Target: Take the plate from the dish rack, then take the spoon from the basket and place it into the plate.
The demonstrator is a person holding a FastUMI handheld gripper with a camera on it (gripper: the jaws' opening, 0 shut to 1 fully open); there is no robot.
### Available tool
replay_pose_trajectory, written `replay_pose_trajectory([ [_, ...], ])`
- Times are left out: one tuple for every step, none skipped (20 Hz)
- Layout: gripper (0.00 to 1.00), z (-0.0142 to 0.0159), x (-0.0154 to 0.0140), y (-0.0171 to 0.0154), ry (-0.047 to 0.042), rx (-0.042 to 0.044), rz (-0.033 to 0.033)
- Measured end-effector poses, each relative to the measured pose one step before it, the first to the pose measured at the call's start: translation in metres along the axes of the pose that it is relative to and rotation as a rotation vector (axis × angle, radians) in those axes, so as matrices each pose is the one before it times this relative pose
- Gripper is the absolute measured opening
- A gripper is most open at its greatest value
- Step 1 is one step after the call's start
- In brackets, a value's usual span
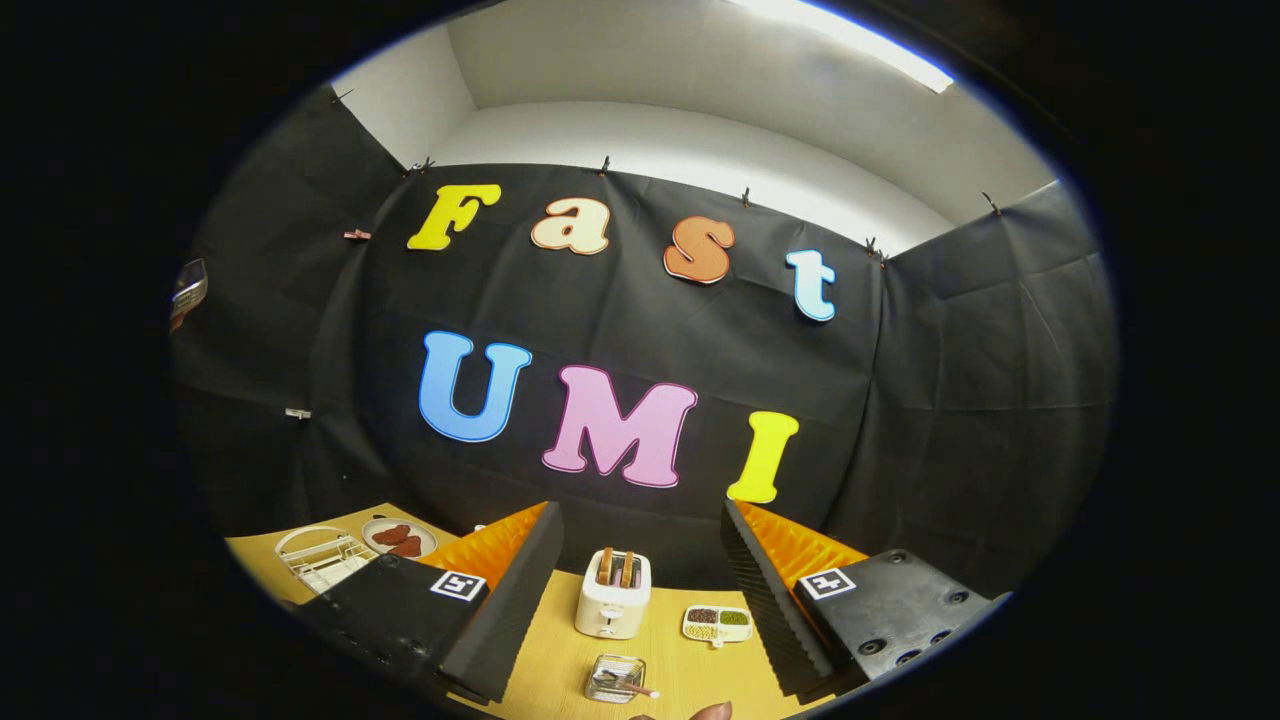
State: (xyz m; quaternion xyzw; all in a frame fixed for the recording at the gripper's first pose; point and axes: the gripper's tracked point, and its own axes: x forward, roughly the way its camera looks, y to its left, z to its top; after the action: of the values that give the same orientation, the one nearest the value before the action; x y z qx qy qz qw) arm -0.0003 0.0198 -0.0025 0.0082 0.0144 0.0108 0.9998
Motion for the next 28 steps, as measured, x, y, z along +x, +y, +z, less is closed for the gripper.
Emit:
replay_pose_trajectory([
  [0.97, -0.00001, -0.00060, 0.00192, 0.00200, -0.00023, 0.00182],
  [0.97, 0.00011, 0.00015, 0.00196, 0.00102, -0.00082, 0.00176],
  [0.97, -0.00004, 0.00056, 0.00269, 0.00127, -0.00019, 0.00112],
  [0.97, 0.00002, 0.00046, 0.00246, 0.00252, 0.00082, 0.00173],
  [0.97, -0.00012, -0.00014, 0.00204, 0.00217, 0.00094, 0.00201],
  [0.97, 0.00057, -0.00046, 0.00146, 0.00079, 0.00045, 0.00098],
  [0.97, 0.00054, -0.00023, 0.00170, 0.00032, 0.00005, 0.00073],
  [0.97, -0.00022, -0.00035, 0.00139, 0.00093, 0.00011, -0.00032],
  [0.97, 0.00110, 0.00010, 0.00157, -0.00043, 0.00096, 0.00066],
  [0.97, 0.00139, 0.00059, 0.00210, -0.00051, 0.00161, 0.00097],
  [0.97, -0.00036, 0.00027, 0.00269, -0.00007, 0.00187, 0.00290],
  [0.97, 0.00056, -0.00019, 0.00344, -0.00093, 0.00237, 0.00437],
  [0.97, 0.00095, 0.00163, 0.00549, 0.00265, 0.00370, 0.01063],
  [0.97, 0.00039, 0.00257, 0.00718, 0.00506, 0.00677, 0.01503],
  [0.97, 0.00050, 0.00206, 0.00797, 0.00490, 0.00922, 0.01508],
  [0.97, 0.00163, 0.00343, 0.00939, 0.00667, 0.01297, 0.02156],
  [0.97, 0.00048, 0.00445, 0.01152, 0.00899, 0.01411, 0.02513],
  [0.97, 0.00020, 0.00477, 0.01124, 0.01133, 0.00957, 0.02525],
  [0.97, -0.00078, 0.00560, 0.01123, 0.01351, 0.00467, 0.02214],
  [0.97, 0.00027, 0.00706, 0.01061, 0.01141, 0.00313, 0.01971],
  [0.97, -0.00183, 0.00671, 0.01157, 0.01486, 0.00582, 0.02094],
  [0.97, -0.00127, 0.00730, 0.01257, 0.01737, 0.01093, 0.02246],
  [0.97, -0.00314, 0.00828, 0.01329, 0.01894, 0.01136, 0.02230],
  [0.97, -0.00339, 0.00804, 0.01192, 0.02185, 0.00741, 0.02121],
  [0.97, -0.00528, 0.00941, 0.01115, 0.02519, 0.00221, 0.01542],
  [0.97, -0.00641, 0.00897, 0.01040, 0.03200, 0.00259, 0.01454],
  [0.97, -0.00806, 0.01024, 0.01182, 0.03413, 0.00777, 0.01529],
  [0.98, -0.00735, 0.00987, 0.01158, 0.03672, 0.01524, 0.01805],
])
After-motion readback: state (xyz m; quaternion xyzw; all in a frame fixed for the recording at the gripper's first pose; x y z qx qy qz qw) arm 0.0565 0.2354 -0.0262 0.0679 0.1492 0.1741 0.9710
